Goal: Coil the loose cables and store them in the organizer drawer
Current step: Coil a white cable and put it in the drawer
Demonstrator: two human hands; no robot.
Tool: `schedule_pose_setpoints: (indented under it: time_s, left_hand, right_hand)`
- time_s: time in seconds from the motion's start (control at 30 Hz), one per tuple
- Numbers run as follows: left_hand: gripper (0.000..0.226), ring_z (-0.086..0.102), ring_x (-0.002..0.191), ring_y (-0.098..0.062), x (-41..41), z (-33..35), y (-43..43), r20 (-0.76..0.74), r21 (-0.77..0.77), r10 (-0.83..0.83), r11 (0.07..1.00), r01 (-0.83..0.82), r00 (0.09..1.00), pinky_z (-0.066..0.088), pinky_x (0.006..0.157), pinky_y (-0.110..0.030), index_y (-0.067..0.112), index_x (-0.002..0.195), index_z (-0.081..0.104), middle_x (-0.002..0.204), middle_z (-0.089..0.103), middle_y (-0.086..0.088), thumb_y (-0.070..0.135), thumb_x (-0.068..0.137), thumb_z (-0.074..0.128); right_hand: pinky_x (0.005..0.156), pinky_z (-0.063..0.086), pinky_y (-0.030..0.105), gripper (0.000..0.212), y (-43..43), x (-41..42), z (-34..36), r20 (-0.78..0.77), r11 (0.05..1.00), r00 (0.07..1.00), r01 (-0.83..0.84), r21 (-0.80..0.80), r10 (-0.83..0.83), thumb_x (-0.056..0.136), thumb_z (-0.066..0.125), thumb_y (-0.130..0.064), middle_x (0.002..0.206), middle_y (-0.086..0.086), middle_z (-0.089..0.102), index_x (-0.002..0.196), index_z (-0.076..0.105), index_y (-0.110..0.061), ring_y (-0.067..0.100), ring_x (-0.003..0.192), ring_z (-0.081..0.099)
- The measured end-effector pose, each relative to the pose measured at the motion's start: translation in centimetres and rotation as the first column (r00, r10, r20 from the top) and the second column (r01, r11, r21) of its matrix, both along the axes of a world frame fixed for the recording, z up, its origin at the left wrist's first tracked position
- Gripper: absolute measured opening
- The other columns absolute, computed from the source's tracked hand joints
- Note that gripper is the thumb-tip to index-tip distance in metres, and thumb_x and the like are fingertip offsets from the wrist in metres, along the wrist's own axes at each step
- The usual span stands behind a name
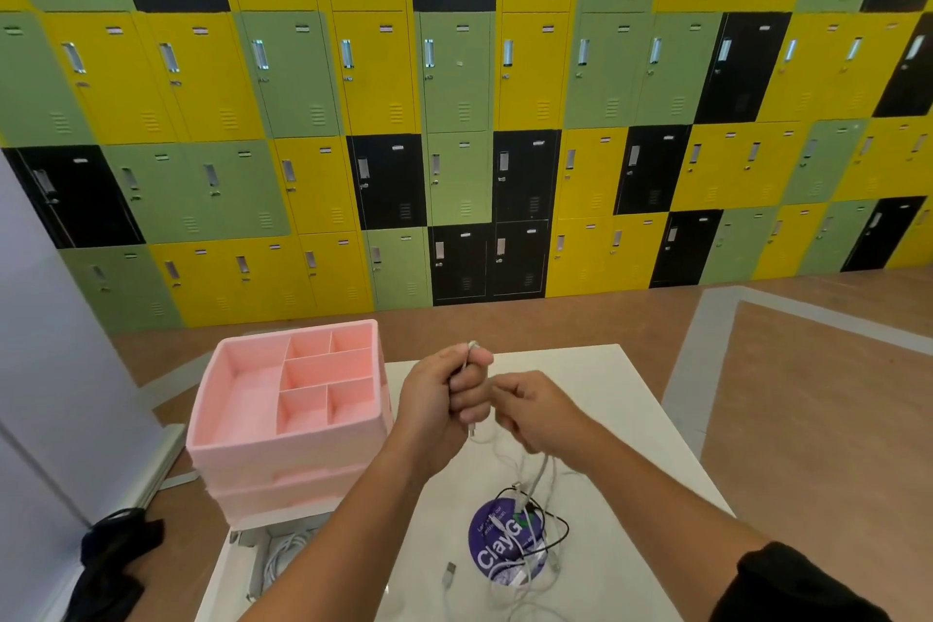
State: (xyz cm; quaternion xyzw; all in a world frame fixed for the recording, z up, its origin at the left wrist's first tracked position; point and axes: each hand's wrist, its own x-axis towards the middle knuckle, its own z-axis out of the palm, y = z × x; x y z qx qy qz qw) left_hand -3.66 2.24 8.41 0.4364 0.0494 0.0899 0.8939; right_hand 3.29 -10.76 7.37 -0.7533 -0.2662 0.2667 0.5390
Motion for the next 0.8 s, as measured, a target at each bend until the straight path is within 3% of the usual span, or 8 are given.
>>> schedule_pose_setpoints:
  time_s: [0.1,0.2,0.4,0.53,0.63,0.7,0.8]
  left_hand:
    - [0.035,0.027,0.050,-0.010,0.6,0.1,-0.1,-0.007,-0.067,0.085,0.994,-0.086,0.996,0.030,0.045,-0.024,-0.004,0.099,0.065,0.060,0.031,-0.001,0.016,0.105,0.036]
    - [0.037,0.034,0.051,-0.010,0.9,-0.1,0.1,-0.024,-0.001,0.193,0.981,-0.193,0.981,0.036,0.050,-0.026,-0.006,0.111,0.063,0.061,0.038,-0.001,0.016,0.107,0.033]
    - [0.036,0.038,0.054,-0.011,1.4,-0.6,-0.1,0.001,0.160,0.370,0.917,-0.365,0.929,0.038,0.056,-0.028,0.001,0.104,0.066,0.061,0.044,0.001,0.013,0.109,0.032]
    - [0.034,0.040,0.058,-0.012,1.8,-0.9,0.2,0.069,0.299,0.442,0.846,-0.442,0.894,0.041,0.058,-0.028,0.008,0.100,0.065,0.063,0.044,0.002,0.017,0.109,0.034]
    - [0.032,0.040,0.057,-0.010,2.1,-1.0,1.1,0.123,0.360,0.499,0.783,-0.507,0.858,0.042,0.058,-0.028,0.009,0.097,0.063,0.062,0.044,0.003,0.017,0.109,0.035]
    - [0.032,0.042,0.056,-0.009,2.2,-1.2,1.7,0.151,0.443,0.511,0.730,-0.520,0.846,0.044,0.059,-0.029,0.010,0.095,0.062,0.062,0.046,0.005,0.018,0.109,0.034]
    - [0.032,0.047,0.061,-0.012,2.0,-1.7,1.8,0.170,0.603,0.467,0.647,-0.467,0.868,0.045,0.058,-0.025,0.012,0.092,0.061,0.066,0.049,0.001,0.019,0.109,0.035]
  right_hand:
    - [0.041,0.024,0.021,0.030,0.9,-1.5,-0.4,-0.031,0.999,0.999,-0.012,-0.034,0.011,0.105,0.044,-0.014,0.060,0.006,0.043,0.078,0.057,-0.015,0.011,0.043,0.031]
    - [0.043,0.033,0.025,0.030,1.1,-1.9,-0.2,-0.006,0.992,0.999,-0.055,-0.117,0.054,0.105,0.043,-0.017,0.062,0.002,0.046,0.077,0.053,-0.015,0.013,0.047,0.036]
    - [0.058,0.049,0.031,0.024,1.2,-2.5,0.5,-0.139,0.982,0.985,-0.121,-0.145,0.101,0.102,0.048,-0.013,0.062,0.001,0.053,0.081,0.060,-0.012,0.010,0.050,0.044]
    - [0.063,0.058,0.038,0.017,1.0,-2.7,1.1,-0.435,0.996,0.896,-0.082,0.034,0.088,0.102,0.050,-0.005,0.064,0.009,0.055,0.098,0.066,0.003,0.015,0.051,0.047]
    - [0.049,0.045,0.025,0.017,1.1,-2.7,1.2,-0.608,0.994,0.794,0.055,0.092,0.012,0.101,0.053,-0.006,0.062,0.006,0.053,0.109,0.064,0.004,0.011,0.046,0.039]
    - [0.043,0.031,0.021,0.021,1.1,-2.6,1.3,-0.524,0.999,0.851,0.051,0.009,-0.039,0.100,0.054,-0.012,0.059,0.004,0.052,0.110,0.066,0.003,0.009,0.044,0.033]
    - [0.044,0.029,0.024,0.020,1.1,-2.7,2.4,-0.154,0.971,0.985,-0.114,-0.209,0.082,0.098,0.055,-0.019,0.059,0.003,0.052,0.100,0.067,-0.003,0.012,0.045,0.036]
